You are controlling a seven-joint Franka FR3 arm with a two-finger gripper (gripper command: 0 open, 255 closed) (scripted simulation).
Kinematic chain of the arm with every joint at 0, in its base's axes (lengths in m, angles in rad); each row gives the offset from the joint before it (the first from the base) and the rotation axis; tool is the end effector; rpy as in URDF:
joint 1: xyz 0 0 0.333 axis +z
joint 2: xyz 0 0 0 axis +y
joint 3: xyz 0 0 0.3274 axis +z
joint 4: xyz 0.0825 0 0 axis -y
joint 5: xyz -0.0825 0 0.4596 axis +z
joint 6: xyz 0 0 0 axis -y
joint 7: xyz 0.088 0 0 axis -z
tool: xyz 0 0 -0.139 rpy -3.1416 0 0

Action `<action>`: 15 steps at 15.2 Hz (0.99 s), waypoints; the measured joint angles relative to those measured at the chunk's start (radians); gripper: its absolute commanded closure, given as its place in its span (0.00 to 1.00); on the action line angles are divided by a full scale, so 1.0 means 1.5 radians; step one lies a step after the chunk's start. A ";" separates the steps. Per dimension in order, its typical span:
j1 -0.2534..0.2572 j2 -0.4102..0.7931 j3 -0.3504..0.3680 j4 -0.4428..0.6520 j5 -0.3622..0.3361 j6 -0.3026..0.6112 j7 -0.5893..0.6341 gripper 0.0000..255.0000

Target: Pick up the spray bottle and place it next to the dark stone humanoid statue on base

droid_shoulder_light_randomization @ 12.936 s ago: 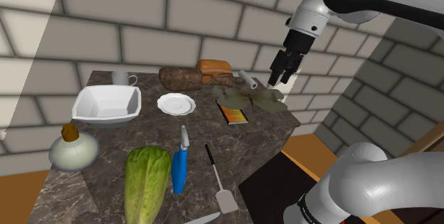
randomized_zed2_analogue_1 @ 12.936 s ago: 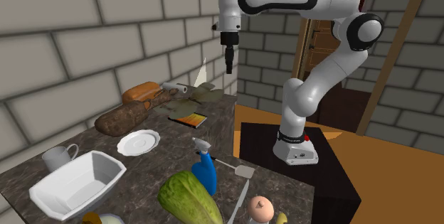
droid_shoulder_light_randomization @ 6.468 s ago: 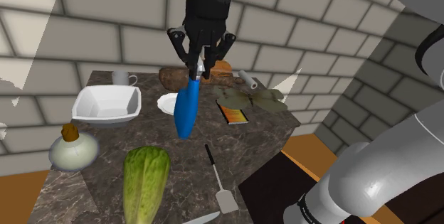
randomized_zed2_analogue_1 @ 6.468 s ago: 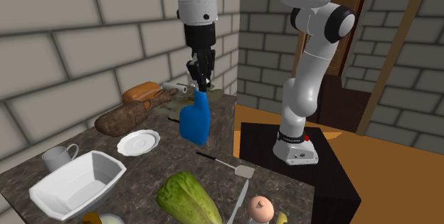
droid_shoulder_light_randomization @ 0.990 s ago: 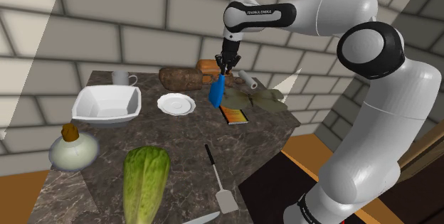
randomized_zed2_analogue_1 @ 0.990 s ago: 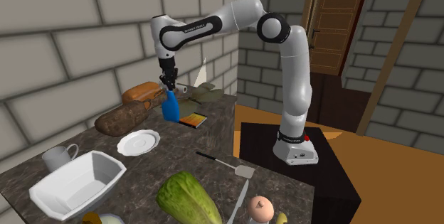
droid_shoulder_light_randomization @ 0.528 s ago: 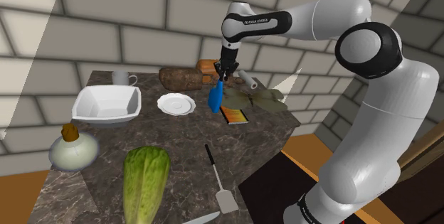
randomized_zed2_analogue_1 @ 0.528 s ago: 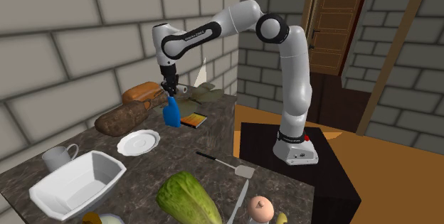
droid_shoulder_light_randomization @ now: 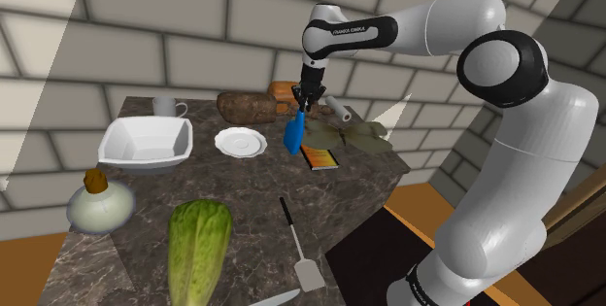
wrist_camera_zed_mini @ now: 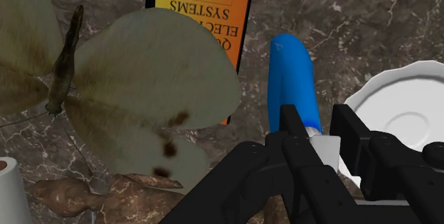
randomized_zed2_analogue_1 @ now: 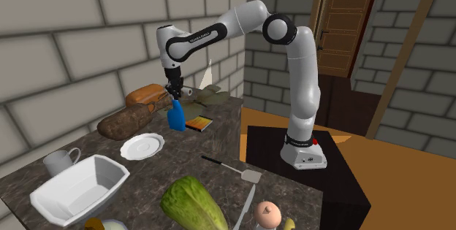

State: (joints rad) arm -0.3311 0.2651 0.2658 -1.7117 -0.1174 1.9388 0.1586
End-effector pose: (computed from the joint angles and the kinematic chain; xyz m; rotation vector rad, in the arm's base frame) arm 0.6996 -0.0672 0.3853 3.0865 -0.2910 -0.0400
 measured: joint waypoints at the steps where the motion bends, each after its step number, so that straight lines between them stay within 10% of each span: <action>1: 0.000 0.000 0.000 0.000 0.000 0.000 0.000 0.00; 15: 0.003 -0.011 0.003 0.069 0.005 -0.080 -0.004 0.00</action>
State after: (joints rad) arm -0.3271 0.2481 0.2703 -1.6078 -0.1093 1.8192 0.1525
